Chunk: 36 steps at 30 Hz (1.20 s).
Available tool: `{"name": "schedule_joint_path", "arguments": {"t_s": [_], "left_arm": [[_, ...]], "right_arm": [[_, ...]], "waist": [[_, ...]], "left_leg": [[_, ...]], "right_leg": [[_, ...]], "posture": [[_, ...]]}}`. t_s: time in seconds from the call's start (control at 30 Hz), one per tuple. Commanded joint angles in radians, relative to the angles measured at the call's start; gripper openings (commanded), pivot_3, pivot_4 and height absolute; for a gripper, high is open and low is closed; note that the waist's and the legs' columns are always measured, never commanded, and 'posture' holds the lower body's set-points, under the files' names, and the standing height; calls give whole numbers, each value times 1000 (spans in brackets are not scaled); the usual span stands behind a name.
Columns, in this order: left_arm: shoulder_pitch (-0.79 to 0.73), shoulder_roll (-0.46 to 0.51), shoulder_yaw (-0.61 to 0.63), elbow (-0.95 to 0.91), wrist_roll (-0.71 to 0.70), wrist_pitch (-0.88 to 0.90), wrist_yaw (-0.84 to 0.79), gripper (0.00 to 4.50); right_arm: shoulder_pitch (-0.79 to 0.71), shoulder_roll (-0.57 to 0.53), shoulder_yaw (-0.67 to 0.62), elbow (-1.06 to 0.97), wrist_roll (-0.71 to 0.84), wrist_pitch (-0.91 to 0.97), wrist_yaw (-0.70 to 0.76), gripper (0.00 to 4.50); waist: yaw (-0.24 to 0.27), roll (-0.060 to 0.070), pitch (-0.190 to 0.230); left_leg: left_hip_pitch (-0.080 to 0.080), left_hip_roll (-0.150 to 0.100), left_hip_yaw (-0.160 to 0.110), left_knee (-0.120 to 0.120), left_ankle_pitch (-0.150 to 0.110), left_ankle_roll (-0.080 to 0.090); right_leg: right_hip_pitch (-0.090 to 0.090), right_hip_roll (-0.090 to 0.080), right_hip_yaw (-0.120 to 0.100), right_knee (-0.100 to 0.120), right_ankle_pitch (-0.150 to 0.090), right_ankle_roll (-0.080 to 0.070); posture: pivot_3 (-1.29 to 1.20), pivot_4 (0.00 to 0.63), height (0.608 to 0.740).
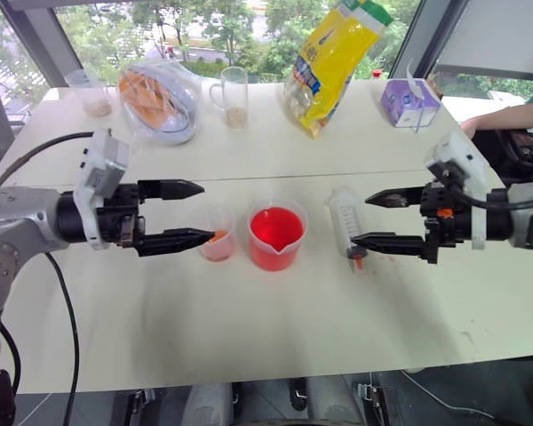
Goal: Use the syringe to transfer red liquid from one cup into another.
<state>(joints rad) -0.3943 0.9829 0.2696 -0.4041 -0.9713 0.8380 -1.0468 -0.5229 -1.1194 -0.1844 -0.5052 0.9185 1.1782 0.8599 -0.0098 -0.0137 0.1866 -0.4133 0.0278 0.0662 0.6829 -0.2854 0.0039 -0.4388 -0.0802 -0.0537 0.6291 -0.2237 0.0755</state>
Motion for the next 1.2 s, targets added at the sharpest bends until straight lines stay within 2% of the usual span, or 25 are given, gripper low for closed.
{"name": "schedule_joint_path", "arguments": {"t_s": [0.03,0.5,0.83,1.0,1.2], "left_arm": [[-16,13,31,-2,-3,-17,-7,4500],[-37,1,24,-1,-20,-9,1,4500],[-71,-29,-24,4,-8,-17,-5,4500],[-101,-55,-75,14,21,-40,-33,4500],[-121,-87,-136,50,83,-96,-86,4500]], "right_arm": [[-14,-3,-19,-12,2,-22,-2,4452],[-21,-17,2,-10,4,-3,-6,4452],[-85,-11,97,69,-60,56,-66,4452],[-222,60,224,193,-132,183,-155,4452],[-414,275,349,511,-311,354,-339,4452]], "waist": [[0,0,0],[0,0,0],[0,0,0],[-2,0,0],[-5,0,0]], "left_leg": [[0,0,0,0,0,0],[0,0,0,0,0,0],[1,0,1,0,0,0],[2,0,1,1,0,0],[3,0,7,0,0,0]], "right_leg": [[0,0,0,0,0,0],[0,0,0,0,0,1],[0,0,1,1,0,1],[1,0,1,1,0,0],[1,1,3,1,1,0]], "posture": [[0,150,740],[0,150,740],[0,150,740],[0,150,740],[0,150,740]]}}
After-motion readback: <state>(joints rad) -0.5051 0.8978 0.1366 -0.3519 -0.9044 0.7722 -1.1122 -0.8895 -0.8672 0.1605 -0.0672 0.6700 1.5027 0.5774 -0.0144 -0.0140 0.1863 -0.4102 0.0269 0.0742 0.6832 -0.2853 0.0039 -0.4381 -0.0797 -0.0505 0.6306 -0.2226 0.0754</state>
